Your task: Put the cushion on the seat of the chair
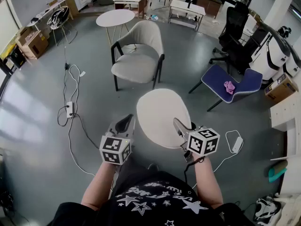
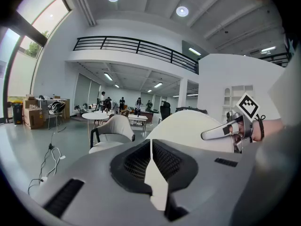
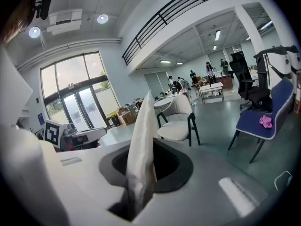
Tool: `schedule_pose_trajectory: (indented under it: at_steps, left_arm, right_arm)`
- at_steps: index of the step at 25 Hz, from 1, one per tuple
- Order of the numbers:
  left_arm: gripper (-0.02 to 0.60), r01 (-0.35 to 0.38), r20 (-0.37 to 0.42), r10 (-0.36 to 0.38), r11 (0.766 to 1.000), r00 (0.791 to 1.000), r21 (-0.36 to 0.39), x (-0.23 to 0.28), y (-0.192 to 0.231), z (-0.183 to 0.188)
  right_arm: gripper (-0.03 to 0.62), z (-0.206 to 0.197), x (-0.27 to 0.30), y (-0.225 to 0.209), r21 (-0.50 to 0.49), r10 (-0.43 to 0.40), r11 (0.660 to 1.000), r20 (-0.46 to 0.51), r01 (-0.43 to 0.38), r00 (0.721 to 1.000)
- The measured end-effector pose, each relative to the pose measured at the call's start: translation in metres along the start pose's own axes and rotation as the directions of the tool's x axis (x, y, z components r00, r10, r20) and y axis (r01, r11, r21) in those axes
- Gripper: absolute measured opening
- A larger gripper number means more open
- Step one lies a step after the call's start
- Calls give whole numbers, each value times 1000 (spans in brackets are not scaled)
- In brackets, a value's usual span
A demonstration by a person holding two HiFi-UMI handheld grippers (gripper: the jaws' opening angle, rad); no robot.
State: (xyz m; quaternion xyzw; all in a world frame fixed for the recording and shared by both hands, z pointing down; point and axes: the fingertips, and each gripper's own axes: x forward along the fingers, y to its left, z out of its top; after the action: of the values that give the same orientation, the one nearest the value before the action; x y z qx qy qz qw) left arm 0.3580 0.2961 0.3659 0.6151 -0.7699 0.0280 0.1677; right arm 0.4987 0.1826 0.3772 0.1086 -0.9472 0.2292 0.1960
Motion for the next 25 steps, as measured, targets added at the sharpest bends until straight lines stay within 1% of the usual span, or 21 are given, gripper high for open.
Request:
schedule_pose_trajectory:
  at_steps: [6,10,14,19,25]
  left_arm:
    - [20,-4,4,4,1000,1000,13,8,-1,1]
    - [20,-23,4,23,1000,1000,15,2,1,-1]
    - [20,-56,14,56,998,998,5,-8,15,0]
    - [20,-74,24,74,997,997,1,-15,34,2]
    - [20,-75,30,76,997,997,-12,-5,79,9]
  right_arm:
    - [58,-3,14,-1,22,29,999,4,-29,1000]
    - [58,-11,22,5,28,54,998,-18,-54,998]
    - [58,-13,34,13,21,72,997,-34,-72,997]
    - [58,-1,49,18,16,71,997,-22,-71,997]
    - [60,31,80,20,38,59,997,50,-61,997]
